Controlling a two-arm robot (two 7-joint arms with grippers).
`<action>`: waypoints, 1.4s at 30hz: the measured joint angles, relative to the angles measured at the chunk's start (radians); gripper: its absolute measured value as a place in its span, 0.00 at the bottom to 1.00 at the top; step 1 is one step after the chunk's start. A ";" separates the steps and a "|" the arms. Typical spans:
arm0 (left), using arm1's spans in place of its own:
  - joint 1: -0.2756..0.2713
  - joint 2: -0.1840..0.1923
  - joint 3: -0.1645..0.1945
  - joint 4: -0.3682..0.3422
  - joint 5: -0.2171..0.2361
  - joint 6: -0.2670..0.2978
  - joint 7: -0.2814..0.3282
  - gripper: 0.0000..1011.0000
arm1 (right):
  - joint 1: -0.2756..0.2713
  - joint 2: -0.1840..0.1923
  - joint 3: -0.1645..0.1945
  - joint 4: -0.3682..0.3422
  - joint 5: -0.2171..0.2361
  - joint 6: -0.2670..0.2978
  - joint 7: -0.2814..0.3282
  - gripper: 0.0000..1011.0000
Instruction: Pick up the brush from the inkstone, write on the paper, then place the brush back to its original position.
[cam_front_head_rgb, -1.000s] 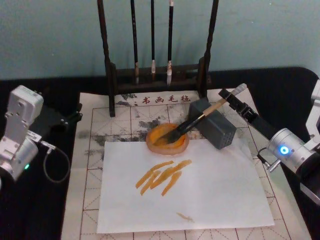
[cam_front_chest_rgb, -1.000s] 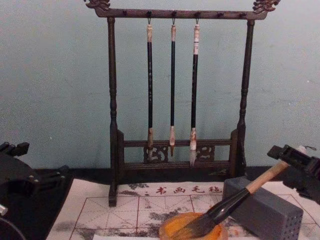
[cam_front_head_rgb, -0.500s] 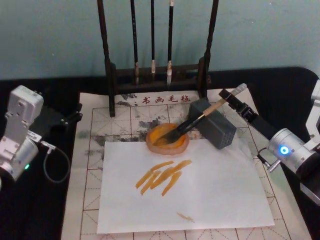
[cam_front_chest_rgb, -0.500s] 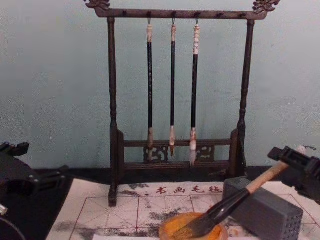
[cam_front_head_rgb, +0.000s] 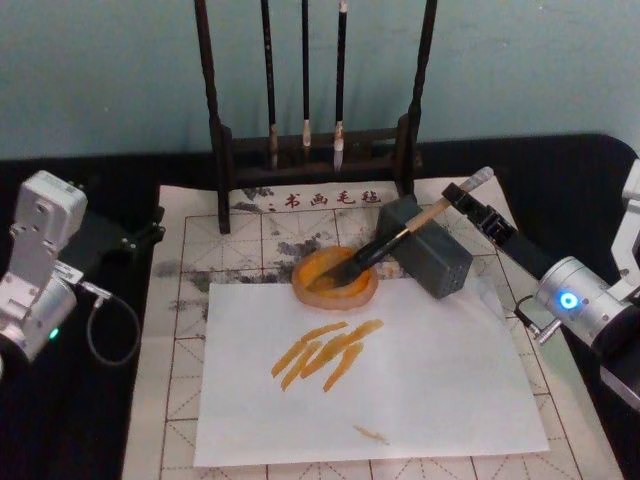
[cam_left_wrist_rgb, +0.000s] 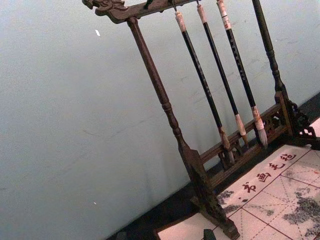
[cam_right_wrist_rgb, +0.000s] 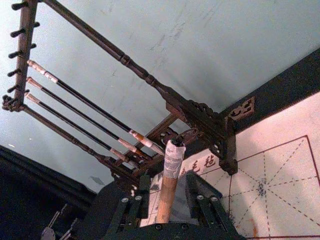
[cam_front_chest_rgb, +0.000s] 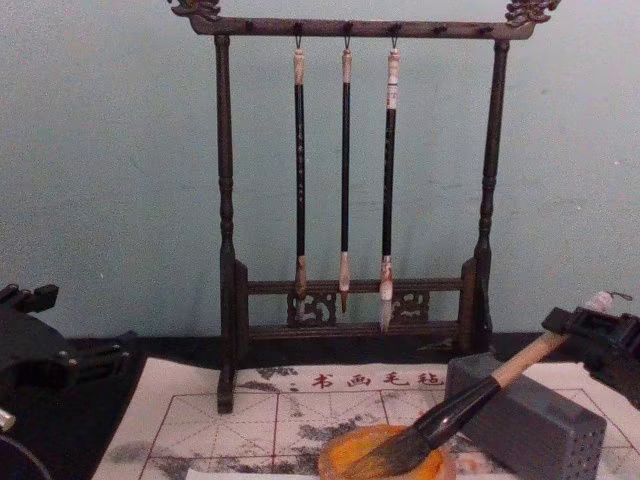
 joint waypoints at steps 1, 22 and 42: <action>0.000 0.000 0.000 0.000 0.000 0.000 0.000 0.99 | 0.000 0.000 0.000 0.000 0.000 0.000 0.000 0.43; 0.000 0.000 0.000 0.000 0.000 0.000 0.000 0.99 | 0.000 0.000 0.000 0.000 0.000 0.000 0.000 0.17; 0.000 0.000 0.000 0.000 0.000 0.000 0.000 0.99 | -0.002 0.009 -0.002 -0.008 0.024 0.004 0.006 0.17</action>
